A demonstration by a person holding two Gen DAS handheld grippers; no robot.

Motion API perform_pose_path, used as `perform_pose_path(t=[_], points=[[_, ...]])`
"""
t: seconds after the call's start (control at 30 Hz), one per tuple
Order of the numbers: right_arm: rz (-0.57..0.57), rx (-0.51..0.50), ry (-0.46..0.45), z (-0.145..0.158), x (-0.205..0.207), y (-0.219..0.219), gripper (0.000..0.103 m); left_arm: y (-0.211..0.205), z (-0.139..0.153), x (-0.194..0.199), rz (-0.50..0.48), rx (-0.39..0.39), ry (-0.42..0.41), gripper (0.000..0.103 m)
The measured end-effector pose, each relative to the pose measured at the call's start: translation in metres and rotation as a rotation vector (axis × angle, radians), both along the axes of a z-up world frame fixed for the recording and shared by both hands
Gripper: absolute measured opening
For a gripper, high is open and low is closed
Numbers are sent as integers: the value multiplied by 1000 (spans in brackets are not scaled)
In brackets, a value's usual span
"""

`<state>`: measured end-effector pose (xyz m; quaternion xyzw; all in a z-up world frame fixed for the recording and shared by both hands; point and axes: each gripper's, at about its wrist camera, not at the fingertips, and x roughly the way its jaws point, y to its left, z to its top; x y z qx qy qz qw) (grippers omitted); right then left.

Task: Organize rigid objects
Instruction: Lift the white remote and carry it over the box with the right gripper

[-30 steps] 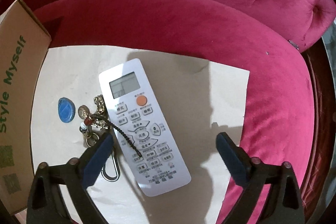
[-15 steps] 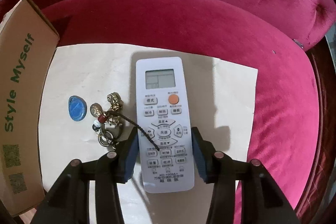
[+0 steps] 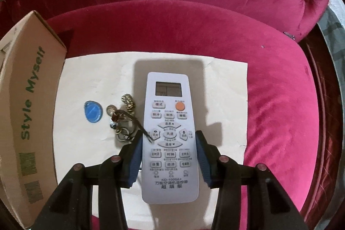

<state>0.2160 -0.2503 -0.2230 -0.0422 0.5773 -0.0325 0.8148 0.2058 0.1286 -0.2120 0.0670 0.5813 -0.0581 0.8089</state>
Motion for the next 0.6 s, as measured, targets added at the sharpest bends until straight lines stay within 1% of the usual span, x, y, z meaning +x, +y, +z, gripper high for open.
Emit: perform_pose_path(t=[0.23, 0.6], points=[[-8, -1, -34, 13, -13, 4, 49, 0, 0, 0, 0, 2, -1, 16], [15, 7, -110, 52, -31, 17, 49, 1, 0, 0, 0, 3, -2, 16]])
